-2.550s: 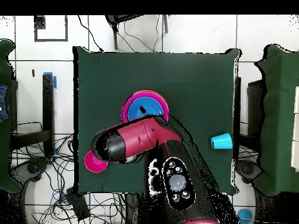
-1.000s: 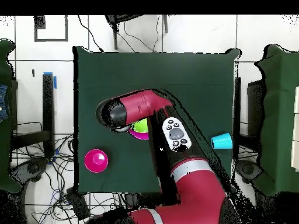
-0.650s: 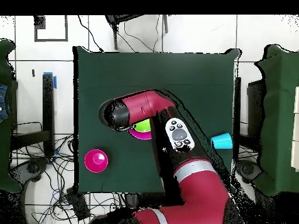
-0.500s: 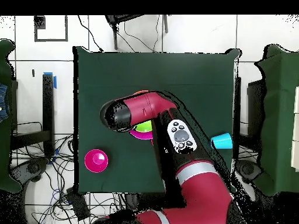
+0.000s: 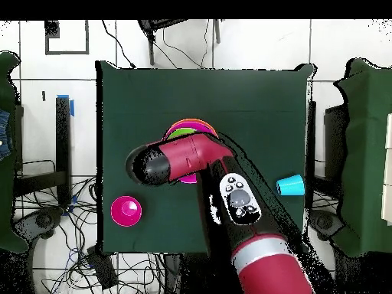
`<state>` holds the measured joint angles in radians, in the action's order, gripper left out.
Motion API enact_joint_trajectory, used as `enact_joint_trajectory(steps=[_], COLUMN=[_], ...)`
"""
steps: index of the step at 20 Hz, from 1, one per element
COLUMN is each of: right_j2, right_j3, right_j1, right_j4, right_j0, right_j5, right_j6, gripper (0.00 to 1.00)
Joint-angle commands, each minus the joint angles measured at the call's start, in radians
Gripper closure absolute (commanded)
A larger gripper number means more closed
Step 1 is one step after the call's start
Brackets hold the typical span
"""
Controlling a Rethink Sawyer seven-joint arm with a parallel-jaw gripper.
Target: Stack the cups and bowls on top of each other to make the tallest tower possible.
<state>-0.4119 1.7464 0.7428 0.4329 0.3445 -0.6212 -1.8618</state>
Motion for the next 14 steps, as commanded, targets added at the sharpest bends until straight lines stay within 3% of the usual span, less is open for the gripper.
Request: enact_joint_trajectory(steps=[1, 7, 14], right_j2=[-0.057, -0.041, -0.017], right_j3=[0.189, 0.264, 0.280], right_j1=[0.217, 0.348, 0.347], right_j4=[-0.091, -0.159, -0.134], right_j0=[0.018, 0.008, -0.003], right_j5=[-0.033, -0.083, -0.051], right_j6=[-0.021, -0.003, 0.003], gripper=[1.00, 1.00, 1.00])
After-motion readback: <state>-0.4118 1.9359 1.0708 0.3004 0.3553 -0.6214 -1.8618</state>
